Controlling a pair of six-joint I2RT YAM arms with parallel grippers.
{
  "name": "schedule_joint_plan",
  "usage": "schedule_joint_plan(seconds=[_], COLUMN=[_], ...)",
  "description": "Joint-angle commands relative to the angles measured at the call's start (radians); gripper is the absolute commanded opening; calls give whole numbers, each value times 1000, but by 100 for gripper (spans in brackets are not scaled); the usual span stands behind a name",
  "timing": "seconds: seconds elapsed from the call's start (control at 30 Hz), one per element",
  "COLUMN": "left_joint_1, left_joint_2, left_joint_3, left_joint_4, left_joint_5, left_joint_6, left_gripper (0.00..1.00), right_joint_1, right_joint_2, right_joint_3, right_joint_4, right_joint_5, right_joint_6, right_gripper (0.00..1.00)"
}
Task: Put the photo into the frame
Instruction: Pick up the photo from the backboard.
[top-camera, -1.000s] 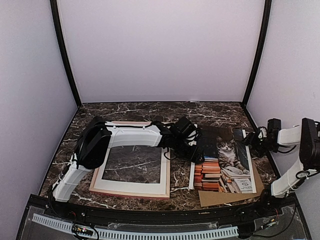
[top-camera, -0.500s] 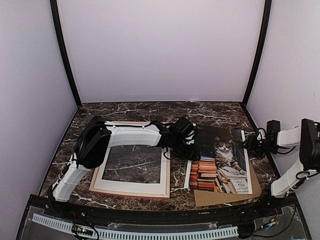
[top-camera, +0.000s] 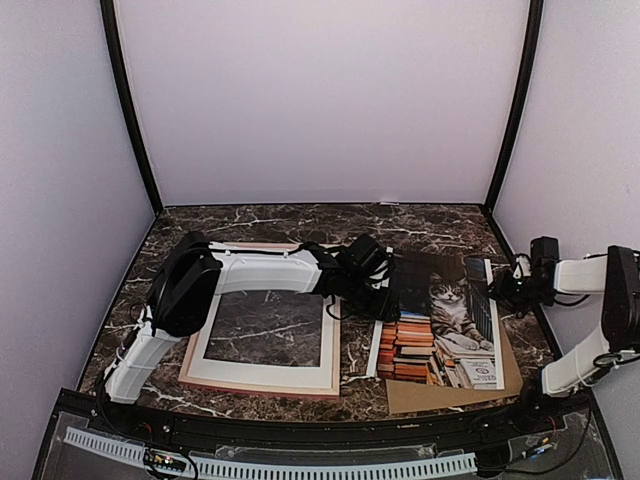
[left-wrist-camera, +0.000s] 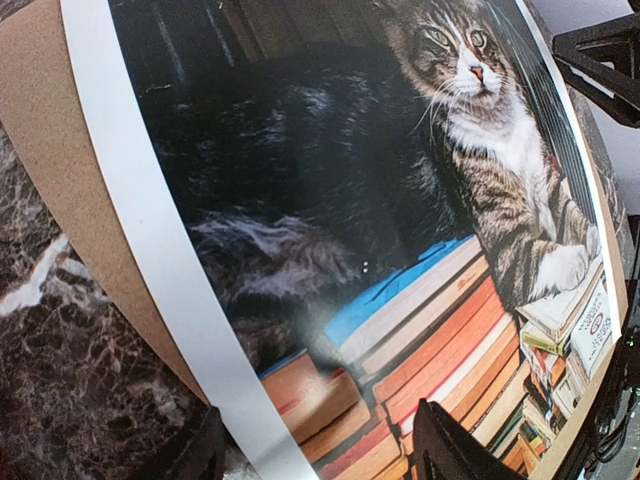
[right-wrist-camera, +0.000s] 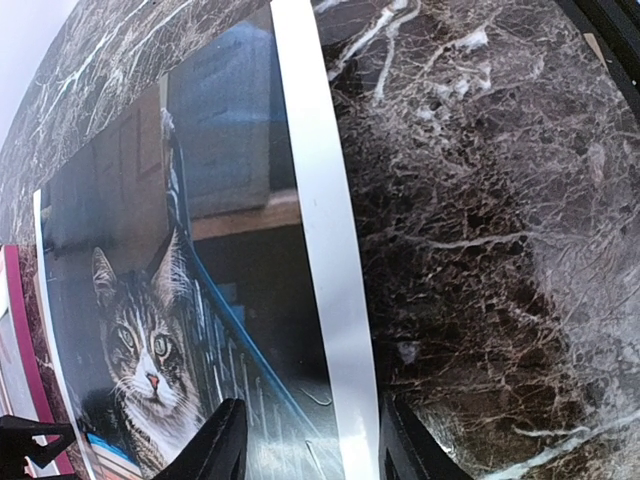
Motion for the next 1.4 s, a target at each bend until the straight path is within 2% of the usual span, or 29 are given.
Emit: schedule_joint_plan(seconds=[0.0, 0.33, 0.73, 0.97, 1.23, 1.3, 1.37], left_joint_1=[-7, -6, -6, -6, -6, -6, -5], left_joint_2=[11, 11, 12, 11, 11, 11, 11], left_joint_3=[-45, -52, -61, -68, -74, -74, -74], left_joint_4=[-20, -17, -7, -4, 0, 0, -2], left_joint_5=[26, 36, 48, 50, 51, 51, 51], left_joint_6=[-4, -3, -1, -1, 1, 2, 3], left_gripper=[66, 65, 65, 65, 64, 65, 65], right_joint_1=[46, 71, 78, 78, 78, 78, 78], right_joint_2=[-31, -10, 54, 136, 162, 159, 157], right_joint_3=[31, 43, 70, 112, 123, 123, 125], right_joint_4=[-44, -30, 13, 39, 62, 63, 61], right_joint_5=[-51, -17, 44, 68, 39, 41, 46], right_joint_6=[-15, -20, -8, -3, -4, -6, -7], right_gripper=[45, 59, 68, 69, 61, 54, 42])
